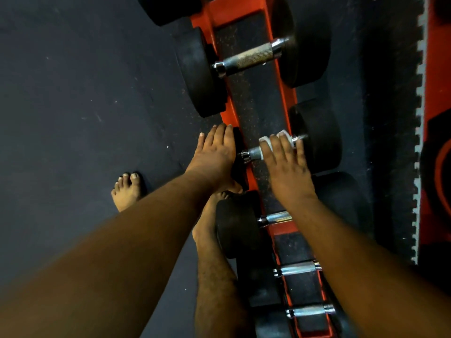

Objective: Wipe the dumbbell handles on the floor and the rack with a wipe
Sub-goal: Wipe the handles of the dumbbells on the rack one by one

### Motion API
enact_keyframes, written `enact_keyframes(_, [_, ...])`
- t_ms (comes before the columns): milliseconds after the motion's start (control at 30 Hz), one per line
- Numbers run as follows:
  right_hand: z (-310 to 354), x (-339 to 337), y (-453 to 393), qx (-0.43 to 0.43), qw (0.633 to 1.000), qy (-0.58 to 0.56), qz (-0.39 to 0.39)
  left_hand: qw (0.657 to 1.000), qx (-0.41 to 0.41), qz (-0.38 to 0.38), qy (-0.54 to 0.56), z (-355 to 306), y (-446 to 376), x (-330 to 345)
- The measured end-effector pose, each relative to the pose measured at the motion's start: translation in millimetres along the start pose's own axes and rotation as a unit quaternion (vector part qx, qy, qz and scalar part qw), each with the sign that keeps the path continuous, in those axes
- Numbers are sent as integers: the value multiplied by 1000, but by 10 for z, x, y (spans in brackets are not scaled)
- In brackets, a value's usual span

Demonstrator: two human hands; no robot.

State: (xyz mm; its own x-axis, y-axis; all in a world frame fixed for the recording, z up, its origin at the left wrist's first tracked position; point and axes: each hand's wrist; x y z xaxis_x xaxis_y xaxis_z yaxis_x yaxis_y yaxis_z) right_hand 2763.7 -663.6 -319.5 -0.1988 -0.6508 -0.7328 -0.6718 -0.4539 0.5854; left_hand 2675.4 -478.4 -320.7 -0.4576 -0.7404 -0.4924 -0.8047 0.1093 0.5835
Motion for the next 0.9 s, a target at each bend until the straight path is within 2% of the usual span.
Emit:
enact_keyframes(100, [98,-133,-309,33,999,-1,21,1000,0,-2,-2,-8,-14,-7])
enact_keyframes(233, [264,-357,-701,-74,992,2,106,1000,3,2,-7,-31,-28,-29])
enact_keyframes(300, [341,-308,-613,-109,989,-33,97,1000,-2,6,-7,-44,-15,-40])
enact_keyframes(433, [358,-138,-178,-82,980,-177,38,1000,-5,11,-1,-43,-1,-53])
enact_keyframes(533, [380,101,177,-60,959,-276,-3,1000,-6,8,5,-46,-6,-55])
enact_keyframes(567, [423,156,307,-17,943,-331,-5,1000,-5,6,6,-42,-7,-55])
enact_keyframes(600, [463,252,403,58,913,-404,10,1000,-4,2,5,-37,-4,-55])
enact_keyframes(633, [496,281,444,162,858,-486,43,1000,-2,-1,3,-33,-1,-49])
enact_keyframes(667, [517,286,417,274,769,-571,79,1000,0,-4,1,-26,-2,-39])
enact_keyframes(700, [532,236,345,368,640,-666,108,1000,-1,-5,-1,-24,-7,-30])
enact_keyframes(733, [566,198,241,430,493,-747,117,1000,-2,-6,-3,-23,-16,-18])
enact_keyframes(767, [605,138,121,462,354,-803,129,1000,-5,-6,-4,-20,-24,-14])
enact_keyframes(800, [658,65,-8,466,248,-837,141,1000,-8,-7,-5,-17,-28,-12])
enact_keyframes(833, [689,-18,-114,465,181,-853,150,1000,-11,-6,-5,-25,-36,-12])
enact_keyframes(900, [656,-170,-244,481,123,-854,158,1000,-15,1,-5,-34,-38,-24])
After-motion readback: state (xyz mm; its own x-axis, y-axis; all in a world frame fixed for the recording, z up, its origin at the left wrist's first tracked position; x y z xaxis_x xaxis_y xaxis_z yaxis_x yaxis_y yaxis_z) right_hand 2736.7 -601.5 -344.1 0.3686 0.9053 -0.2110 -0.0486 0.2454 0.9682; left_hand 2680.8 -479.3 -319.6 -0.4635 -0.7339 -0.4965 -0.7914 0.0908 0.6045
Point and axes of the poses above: each hand's wrist, its own y-axis away from the middle knuckle, its own x-axis out of the palm, z = x × y, and after that the axes turned 14 degrees about x, right-handed
